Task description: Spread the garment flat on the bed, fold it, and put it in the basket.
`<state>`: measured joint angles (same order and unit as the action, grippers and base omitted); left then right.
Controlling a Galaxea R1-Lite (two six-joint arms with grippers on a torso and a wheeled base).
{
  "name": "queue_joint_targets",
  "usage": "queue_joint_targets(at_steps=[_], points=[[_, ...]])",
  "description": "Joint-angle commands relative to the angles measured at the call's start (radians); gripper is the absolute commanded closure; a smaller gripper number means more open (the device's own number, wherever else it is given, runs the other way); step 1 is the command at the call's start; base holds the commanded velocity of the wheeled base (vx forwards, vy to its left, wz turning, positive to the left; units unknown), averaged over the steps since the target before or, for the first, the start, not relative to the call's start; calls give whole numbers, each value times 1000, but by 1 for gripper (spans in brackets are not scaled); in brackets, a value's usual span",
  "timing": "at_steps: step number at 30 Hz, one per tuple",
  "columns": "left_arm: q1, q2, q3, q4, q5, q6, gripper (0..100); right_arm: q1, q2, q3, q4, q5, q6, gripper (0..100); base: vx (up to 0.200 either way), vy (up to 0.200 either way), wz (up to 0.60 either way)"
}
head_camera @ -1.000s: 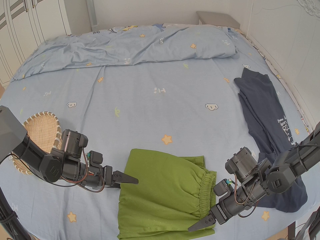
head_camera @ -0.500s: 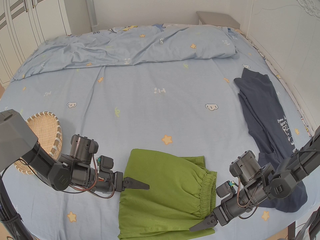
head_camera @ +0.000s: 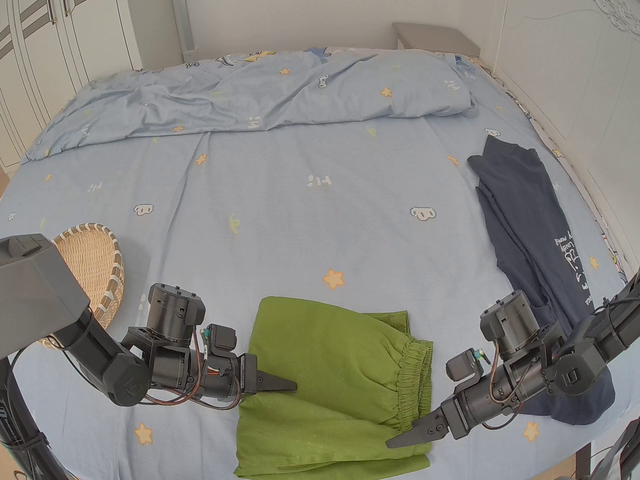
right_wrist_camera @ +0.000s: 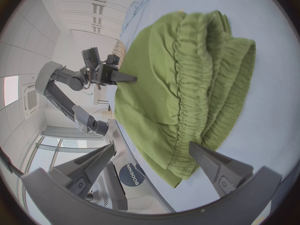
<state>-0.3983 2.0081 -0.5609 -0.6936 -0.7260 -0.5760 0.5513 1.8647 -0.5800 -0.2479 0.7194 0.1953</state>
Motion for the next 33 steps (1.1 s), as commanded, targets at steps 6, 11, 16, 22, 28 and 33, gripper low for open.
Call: queue_joint_targets(at_steps=[6,11,16,22,28,33], points=[[-14,-9,1,-10,-9,-47,100,-71,-139,25,-53,29,36,0,0,0,0],[-5,-78,-77,20,-39,-211,100,-152,-266,-66,-53,43,177,0,0,0,0],[33,-150,-186,160,-43,-232,100,-254,-349,-149,-33,41,193,0,0,0,0],[73,-209,-300,362,-46,-133,100,-310,-361,-199,25,38,196,0,0,0,0],[102,-221,-514,654,-53,-55,100,-301,-363,-192,27,32,196,0,0,0,0],[133,-256,-588,803,-53,7,100,-301,-361,-185,27,31,196,0,0,40,0]])
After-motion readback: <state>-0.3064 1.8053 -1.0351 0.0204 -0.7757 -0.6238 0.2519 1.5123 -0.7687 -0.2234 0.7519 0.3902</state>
